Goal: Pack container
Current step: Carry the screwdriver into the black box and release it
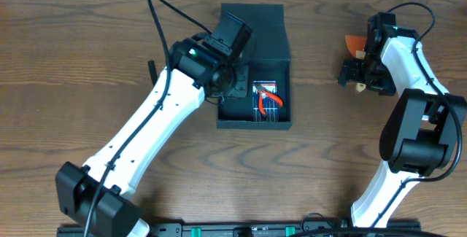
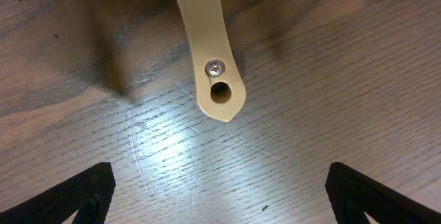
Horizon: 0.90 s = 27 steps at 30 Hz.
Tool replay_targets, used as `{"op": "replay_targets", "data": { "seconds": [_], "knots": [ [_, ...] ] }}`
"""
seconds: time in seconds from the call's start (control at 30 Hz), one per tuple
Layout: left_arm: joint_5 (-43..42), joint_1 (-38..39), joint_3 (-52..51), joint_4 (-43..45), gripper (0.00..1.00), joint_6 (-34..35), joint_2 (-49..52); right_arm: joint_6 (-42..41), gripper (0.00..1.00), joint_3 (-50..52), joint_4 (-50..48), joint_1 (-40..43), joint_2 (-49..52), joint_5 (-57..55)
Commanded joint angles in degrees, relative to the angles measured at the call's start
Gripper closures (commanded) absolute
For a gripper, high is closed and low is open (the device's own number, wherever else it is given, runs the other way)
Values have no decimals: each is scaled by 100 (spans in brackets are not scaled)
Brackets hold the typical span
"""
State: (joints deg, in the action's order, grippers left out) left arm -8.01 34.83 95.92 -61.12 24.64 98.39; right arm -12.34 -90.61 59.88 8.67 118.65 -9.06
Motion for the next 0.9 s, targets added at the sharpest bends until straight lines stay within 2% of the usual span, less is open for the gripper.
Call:
{"op": "replay_targets", "data": {
  "seconds": [0.0,0.87],
  "knots": [
    [190,103,-74,-31,94,142,109,42,1,-13,-11,-2,-24,-59],
    [269,223,-271,249,94,103,1528,42,1,-13,-11,-2,-24,-59]
  ]
}}
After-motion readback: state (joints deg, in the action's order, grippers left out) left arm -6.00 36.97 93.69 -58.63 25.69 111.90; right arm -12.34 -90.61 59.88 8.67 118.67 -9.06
